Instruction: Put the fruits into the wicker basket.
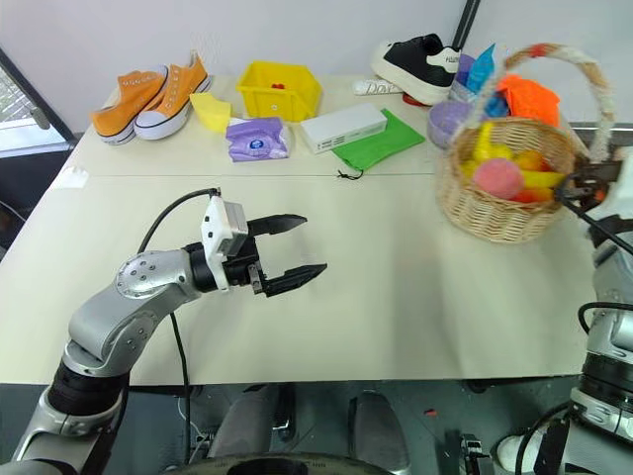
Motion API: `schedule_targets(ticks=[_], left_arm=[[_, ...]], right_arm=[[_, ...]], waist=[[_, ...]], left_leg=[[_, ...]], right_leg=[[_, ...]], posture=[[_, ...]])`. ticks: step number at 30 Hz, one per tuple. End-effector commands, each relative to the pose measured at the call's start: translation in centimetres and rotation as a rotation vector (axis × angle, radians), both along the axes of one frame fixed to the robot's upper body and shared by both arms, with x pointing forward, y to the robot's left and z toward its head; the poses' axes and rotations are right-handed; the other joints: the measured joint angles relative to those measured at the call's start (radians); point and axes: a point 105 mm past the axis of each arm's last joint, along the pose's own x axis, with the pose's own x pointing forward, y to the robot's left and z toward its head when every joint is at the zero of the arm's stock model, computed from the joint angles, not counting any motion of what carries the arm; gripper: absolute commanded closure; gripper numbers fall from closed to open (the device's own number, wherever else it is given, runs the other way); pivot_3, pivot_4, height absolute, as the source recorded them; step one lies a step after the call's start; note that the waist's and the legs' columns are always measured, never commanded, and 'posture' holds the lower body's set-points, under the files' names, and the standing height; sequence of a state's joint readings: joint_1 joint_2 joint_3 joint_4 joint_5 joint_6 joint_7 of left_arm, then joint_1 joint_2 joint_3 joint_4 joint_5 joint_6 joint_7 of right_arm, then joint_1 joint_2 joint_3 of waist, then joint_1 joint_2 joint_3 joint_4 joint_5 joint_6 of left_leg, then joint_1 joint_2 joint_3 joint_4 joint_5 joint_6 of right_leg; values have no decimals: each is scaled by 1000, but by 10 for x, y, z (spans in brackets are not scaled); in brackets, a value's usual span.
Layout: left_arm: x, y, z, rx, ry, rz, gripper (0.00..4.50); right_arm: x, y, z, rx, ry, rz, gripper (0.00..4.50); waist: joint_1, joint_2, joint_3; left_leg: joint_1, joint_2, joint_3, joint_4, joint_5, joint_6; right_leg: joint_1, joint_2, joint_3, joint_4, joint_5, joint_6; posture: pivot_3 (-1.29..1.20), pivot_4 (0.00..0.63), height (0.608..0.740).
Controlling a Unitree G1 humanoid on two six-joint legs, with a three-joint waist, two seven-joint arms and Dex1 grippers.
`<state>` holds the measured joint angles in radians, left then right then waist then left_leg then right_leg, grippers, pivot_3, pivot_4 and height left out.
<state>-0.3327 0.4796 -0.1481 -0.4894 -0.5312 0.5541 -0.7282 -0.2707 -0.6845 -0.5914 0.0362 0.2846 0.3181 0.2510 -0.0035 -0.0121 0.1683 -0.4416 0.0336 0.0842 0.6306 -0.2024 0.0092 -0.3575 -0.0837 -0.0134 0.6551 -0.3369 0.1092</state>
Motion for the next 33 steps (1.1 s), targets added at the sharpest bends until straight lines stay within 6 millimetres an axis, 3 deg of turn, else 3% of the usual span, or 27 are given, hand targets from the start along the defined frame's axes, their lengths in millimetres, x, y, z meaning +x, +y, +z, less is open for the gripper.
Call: schedule_targets(ticks=[1,9,13,16,18,23,25,27,33], left_arm=[[-2,-4,7,-11,-49,-21,0],[0,-4,8,-21,-50,-24,0],[2,-1,8,-26,-47,-22,0],[9,9,6,-20,-36,6,0],[13,18,3,-5,-31,32,0],[25,46,-22,127,-56,151,0],[28,67,-35,126,-11,249,0],[29,84,-42,101,30,333,0],[20,114,-54,116,45,478,0]], right_arm=[[-12,-13,14,-3,-85,-55,4432],[-28,-13,8,-22,-74,-41,445],[-48,-18,9,-90,-79,-79,445],[-70,-6,29,-182,-161,-18,445],[-70,19,28,-232,-124,127,445],[-69,83,1,-211,56,510,445],[-69,127,-15,-183,154,726,445],[-68,156,-26,-168,208,862,445],[-49,191,-55,-128,246,997,445]], waist=[[-8,2,0],[-5,4,0],[-4,4,0],[-4,5,0],[-10,5,-1],[-13,6,-1],[-12,6,-1],[-14,4,-1],[-1,3,-1]], left_leg=[[0,0,0,0,0,0],[0,0,0,0,0,0],[0,0,0,0,0,0],[0,0,0,0,0,0],[1,0,-1,-1,0,0],[4,2,1,-2,0,0],[4,2,1,-2,0,0],[5,2,1,-3,-1,0],[3,1,0,-2,-1,0]], right_leg=[[0,0,0,0,0,0],[0,1,1,0,0,0],[1,1,2,0,0,1],[1,1,2,0,0,1],[1,2,2,0,-1,1],[3,3,4,0,-1,1],[3,2,4,0,-1,1],[2,-1,5,0,-1,1],[2,-4,4,-1,-2,-3]], posture=[[0,150,733],[0,150,733],[0,150,733],[0,150,733],[0,150,733],[0,150,733],[0,150,733],[0,150,733],[0,150,733]])
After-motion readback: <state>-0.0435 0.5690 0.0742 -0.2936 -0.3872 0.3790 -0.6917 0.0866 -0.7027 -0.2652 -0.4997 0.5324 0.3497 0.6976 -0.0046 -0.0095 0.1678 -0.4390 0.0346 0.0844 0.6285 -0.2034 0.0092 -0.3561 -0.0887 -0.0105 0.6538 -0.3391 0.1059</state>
